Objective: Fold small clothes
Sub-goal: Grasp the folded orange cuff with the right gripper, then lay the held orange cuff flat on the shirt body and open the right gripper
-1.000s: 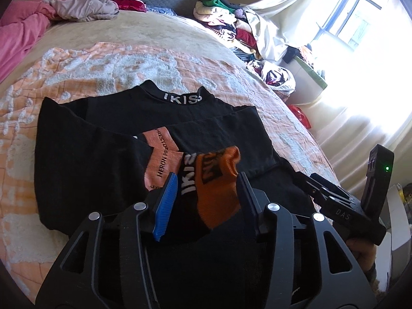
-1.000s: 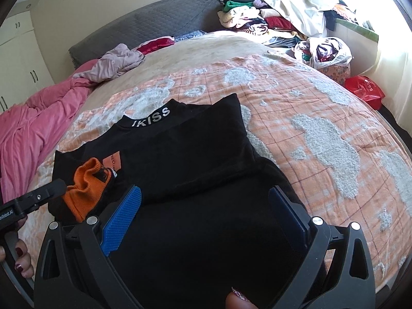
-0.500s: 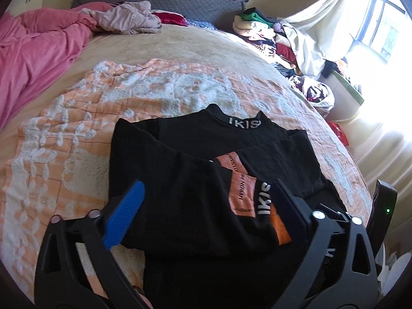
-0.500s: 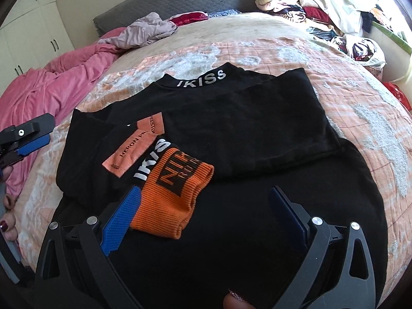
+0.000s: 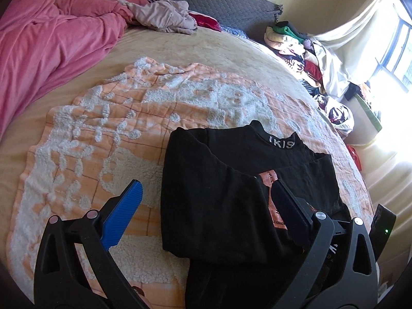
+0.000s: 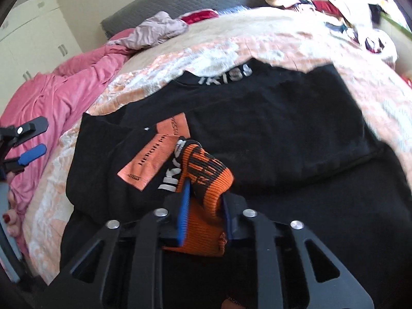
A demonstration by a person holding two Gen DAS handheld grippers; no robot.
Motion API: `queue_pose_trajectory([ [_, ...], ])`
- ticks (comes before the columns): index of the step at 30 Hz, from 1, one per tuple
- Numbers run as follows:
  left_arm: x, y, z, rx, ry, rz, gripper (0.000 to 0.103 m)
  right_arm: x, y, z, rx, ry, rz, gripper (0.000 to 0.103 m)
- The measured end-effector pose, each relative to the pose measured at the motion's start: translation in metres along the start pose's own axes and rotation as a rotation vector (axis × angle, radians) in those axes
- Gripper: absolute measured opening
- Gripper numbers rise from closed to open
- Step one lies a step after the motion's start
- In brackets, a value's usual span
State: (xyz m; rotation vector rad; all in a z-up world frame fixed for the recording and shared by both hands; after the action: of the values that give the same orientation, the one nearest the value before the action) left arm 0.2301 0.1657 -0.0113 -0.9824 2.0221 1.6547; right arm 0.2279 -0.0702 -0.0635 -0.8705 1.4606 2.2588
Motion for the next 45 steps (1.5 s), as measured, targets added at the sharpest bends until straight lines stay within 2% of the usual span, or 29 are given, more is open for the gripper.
queue_pose_trajectory([
  [3,-0.003,0.002,0.007,-0.005,0.021,-0.007,0.093,-0.015,0.011,0.007,-0.025,0.035,-0.03,0.015],
  [8,-0.004,0.002,0.014,-0.013,0.037,-0.018,0.093,-0.052,0.033,0.016,-0.008,0.113,-0.099,0.014],
  [12,-0.004,-0.001,0.017,-0.022,0.049,-0.019,0.093,-0.08,0.05,0.009,0.051,0.147,-0.161,0.014],
  [17,-0.005,-0.002,0.023,-0.035,0.067,-0.032,0.093,-0.1,0.065,-0.013,0.113,0.154,-0.197,0.014],
  [28,0.0,-0.016,0.018,-0.045,0.056,-0.019,0.093,-0.091,0.069,-0.073,0.178,0.058,-0.187,0.014],
  [45,0.012,-0.039,-0.022,-0.052,-0.104,0.002,0.093,-0.075,0.056,-0.101,0.212,0.002,-0.145,0.015],
])
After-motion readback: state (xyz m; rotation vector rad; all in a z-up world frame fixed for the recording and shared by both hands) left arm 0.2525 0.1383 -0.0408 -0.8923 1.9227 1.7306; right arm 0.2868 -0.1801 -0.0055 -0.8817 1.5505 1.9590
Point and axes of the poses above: each gripper's, at about its wrist camera, not at the fingertips, and y roughly against the way its jaws point, z to its left, x to its underside, the point moved 9 cm from there along -y, roughly the way its jaws point, and after that the axes turned 3 degrees about -y, right-handed, at the moved point
